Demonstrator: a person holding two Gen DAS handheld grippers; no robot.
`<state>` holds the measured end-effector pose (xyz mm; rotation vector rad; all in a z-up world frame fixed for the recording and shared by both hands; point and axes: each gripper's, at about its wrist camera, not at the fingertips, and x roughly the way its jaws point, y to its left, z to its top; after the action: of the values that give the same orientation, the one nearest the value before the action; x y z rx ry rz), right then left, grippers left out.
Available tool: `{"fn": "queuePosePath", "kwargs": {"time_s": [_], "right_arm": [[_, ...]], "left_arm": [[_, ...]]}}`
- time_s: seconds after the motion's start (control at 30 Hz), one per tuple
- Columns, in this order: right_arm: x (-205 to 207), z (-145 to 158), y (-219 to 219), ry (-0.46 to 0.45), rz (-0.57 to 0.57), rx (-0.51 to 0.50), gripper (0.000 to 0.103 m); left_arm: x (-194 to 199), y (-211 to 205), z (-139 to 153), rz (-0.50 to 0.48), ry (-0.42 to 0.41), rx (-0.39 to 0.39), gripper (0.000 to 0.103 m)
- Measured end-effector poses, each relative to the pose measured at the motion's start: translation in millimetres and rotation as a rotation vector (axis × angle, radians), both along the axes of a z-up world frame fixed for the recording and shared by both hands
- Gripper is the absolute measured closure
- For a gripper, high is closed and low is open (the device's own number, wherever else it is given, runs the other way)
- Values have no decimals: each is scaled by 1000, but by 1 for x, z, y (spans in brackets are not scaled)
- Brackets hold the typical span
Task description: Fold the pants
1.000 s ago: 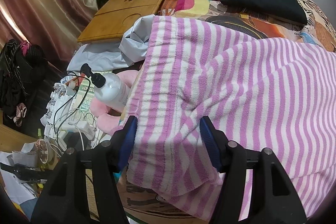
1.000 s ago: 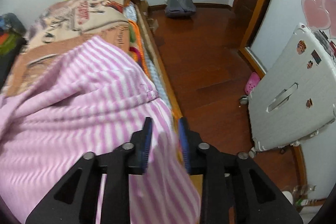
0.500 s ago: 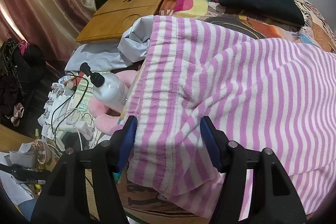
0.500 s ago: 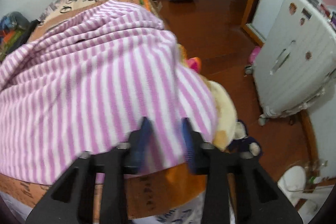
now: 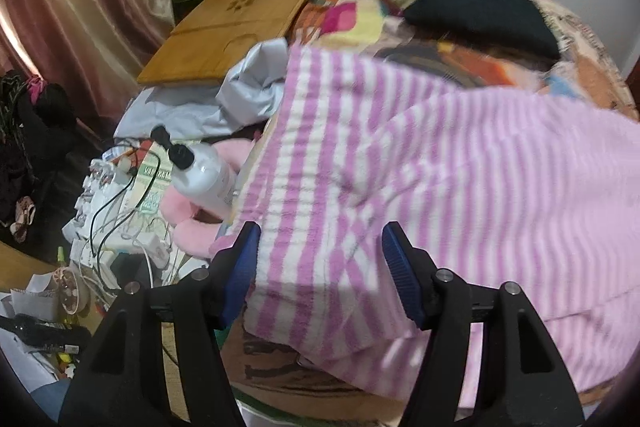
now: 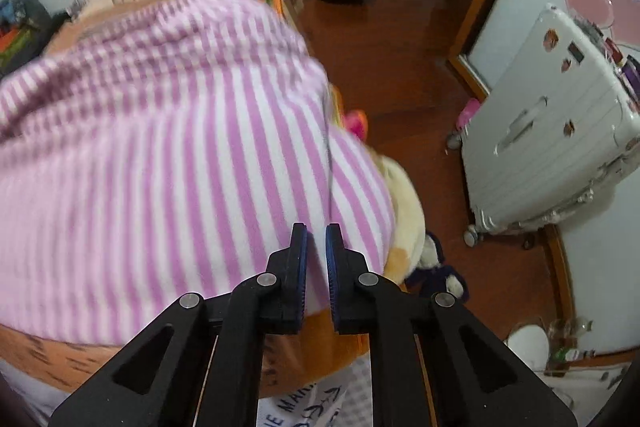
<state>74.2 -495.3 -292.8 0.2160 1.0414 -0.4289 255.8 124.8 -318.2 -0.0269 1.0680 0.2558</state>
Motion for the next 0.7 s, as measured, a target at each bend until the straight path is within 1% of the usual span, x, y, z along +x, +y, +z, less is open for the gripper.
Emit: {"fn": "queuePosePath", "kwargs": {"time_s": [0.1,0.13,0.17,0.23,0.33,0.4,0.47,0.5,0.6,0.7], "right_arm": [[18,22,6,-47,32,-19,88],[25,29,9,-63,48,-33,83],[33,34,13,-78,63,-47,75],[51,44,20,-112,93,-65,68],[82,52,25,-145,139,-49,65],[103,56,29,-169,166,-24,61],[123,57,34,-189,187,-22,53],[131,57,35,-191,194,-27,52],[164,51,35,-183,214,-31,50],[195,38,27,-159,217,-45,50]], "left_arm": [[1,-11,20,-8,-30,-20,40],[3,-16,25,-17,-35,-24,40],[5,-21,30,-30,-40,-27,40],[15,-40,41,-66,-57,-20,40],[32,-70,53,-129,-88,-3,40],[49,-90,58,-168,-105,8,40],[66,-106,57,-197,-106,-2,40],[74,-112,54,-204,-102,-9,40],[94,-127,42,-224,-81,-34,40],[109,-141,23,-242,-51,-20,40]]}}
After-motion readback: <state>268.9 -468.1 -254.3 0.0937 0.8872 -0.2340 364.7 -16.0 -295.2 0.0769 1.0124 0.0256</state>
